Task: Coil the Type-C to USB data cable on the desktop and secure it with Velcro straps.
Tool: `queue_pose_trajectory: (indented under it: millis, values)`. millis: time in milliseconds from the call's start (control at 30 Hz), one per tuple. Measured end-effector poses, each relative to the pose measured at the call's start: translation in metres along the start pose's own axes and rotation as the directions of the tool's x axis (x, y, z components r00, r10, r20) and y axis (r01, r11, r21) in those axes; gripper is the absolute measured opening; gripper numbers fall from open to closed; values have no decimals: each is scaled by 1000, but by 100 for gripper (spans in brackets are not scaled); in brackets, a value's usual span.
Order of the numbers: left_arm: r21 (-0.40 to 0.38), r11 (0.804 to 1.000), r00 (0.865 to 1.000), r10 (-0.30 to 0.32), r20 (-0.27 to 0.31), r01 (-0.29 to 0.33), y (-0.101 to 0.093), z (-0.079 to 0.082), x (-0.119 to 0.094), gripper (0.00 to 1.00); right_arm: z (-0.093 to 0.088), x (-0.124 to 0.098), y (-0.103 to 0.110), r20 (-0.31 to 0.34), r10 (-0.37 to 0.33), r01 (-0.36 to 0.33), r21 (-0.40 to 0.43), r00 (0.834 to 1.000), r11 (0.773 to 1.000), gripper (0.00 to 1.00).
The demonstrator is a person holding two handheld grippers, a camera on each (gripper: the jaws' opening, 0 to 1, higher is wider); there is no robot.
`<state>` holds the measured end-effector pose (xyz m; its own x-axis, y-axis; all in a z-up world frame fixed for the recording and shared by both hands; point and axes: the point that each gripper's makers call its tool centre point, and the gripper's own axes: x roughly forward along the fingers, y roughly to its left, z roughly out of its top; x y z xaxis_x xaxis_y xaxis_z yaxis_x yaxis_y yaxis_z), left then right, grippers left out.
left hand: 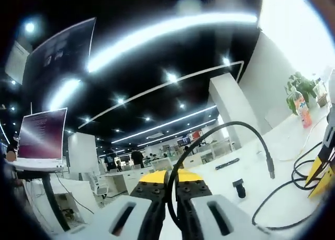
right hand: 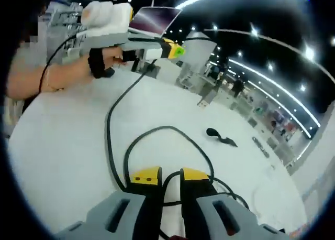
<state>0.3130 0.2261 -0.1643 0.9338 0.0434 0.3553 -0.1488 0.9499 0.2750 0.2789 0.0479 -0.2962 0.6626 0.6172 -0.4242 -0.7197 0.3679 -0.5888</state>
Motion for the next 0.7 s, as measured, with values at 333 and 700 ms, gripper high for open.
queue_pose_trajectory:
  millis: [333, 700]
  values:
    - [4, 999, 999, 32, -18, -32, 8, -4, 2, 4, -30, -10, -38, -90, -175, 161, -145, 980, 976, 9]
    - [-76, 996, 999, 48, -4, -49, 16, -1, 0, 5, -80, -20, -83, -182, -259, 267, 24, 949, 963, 5]
